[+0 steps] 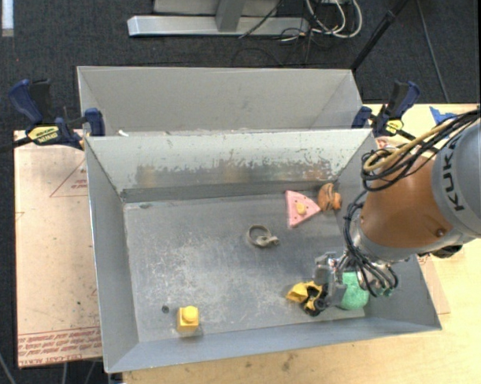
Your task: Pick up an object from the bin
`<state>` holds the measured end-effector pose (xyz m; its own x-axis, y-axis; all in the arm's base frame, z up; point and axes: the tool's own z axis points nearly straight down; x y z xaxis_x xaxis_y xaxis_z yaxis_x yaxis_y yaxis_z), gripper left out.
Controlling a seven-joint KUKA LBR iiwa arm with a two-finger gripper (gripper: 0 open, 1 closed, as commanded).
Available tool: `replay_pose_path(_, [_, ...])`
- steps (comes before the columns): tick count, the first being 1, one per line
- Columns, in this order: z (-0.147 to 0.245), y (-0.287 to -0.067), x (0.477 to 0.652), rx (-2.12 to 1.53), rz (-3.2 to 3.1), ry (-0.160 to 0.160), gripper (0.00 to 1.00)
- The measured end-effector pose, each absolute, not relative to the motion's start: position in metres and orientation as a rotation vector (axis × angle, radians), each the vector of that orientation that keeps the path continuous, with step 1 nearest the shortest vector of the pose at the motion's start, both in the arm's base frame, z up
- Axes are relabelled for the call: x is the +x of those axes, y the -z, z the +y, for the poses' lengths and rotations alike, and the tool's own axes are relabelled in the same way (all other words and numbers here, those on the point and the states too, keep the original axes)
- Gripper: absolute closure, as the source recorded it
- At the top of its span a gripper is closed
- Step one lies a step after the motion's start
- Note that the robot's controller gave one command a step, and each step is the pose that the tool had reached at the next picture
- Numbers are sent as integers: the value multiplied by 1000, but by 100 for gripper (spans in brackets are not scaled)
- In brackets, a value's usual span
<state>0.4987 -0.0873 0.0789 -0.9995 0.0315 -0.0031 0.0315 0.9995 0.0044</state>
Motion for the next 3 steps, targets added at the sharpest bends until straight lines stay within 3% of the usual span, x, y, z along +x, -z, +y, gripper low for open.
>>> replay_pose_path(1, [-111,-73,523,75,3146,-1,100])
replay_pose_path(3, [-116,-72,528,7,3142,-4,100])
